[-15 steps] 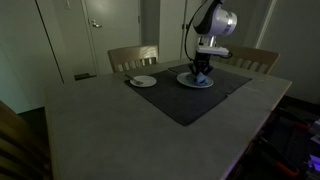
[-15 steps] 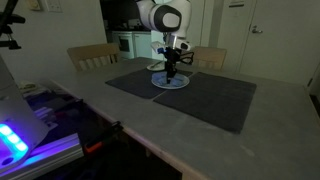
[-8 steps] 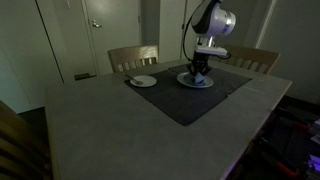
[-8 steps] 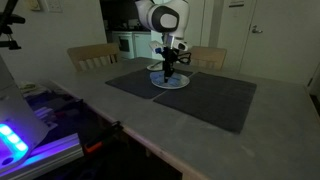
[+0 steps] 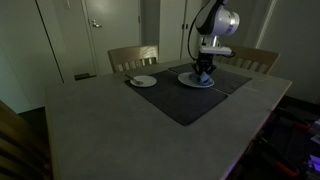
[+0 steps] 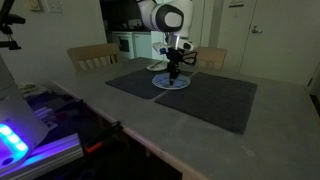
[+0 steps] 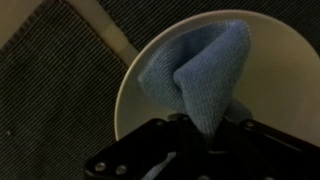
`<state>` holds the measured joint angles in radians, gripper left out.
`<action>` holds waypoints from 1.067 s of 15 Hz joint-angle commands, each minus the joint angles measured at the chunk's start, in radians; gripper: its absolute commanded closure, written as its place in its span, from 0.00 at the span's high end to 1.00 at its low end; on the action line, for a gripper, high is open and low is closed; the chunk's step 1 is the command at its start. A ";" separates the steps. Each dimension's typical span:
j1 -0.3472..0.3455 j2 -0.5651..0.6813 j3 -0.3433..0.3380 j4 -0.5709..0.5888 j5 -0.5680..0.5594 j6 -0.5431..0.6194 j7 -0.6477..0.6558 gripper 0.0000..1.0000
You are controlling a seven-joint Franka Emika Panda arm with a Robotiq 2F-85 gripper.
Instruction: Pick up the blue towel and wipe the plate on the right
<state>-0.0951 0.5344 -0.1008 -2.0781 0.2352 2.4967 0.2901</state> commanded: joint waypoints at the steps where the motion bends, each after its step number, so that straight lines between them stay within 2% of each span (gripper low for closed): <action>1: 0.044 0.018 -0.075 -0.029 -0.087 0.048 0.076 0.03; 3: 0.052 0.020 -0.063 -0.025 -0.095 0.046 0.086 0.03; 10: 0.003 0.034 0.104 -0.014 0.081 0.024 -0.055 0.03; 13: -0.001 0.031 0.119 -0.011 0.123 0.020 -0.084 0.03; 16: 0.002 0.013 0.103 -0.011 0.116 0.012 -0.086 0.03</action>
<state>-0.0771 0.5317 -0.0105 -2.0851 0.3290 2.5085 0.2408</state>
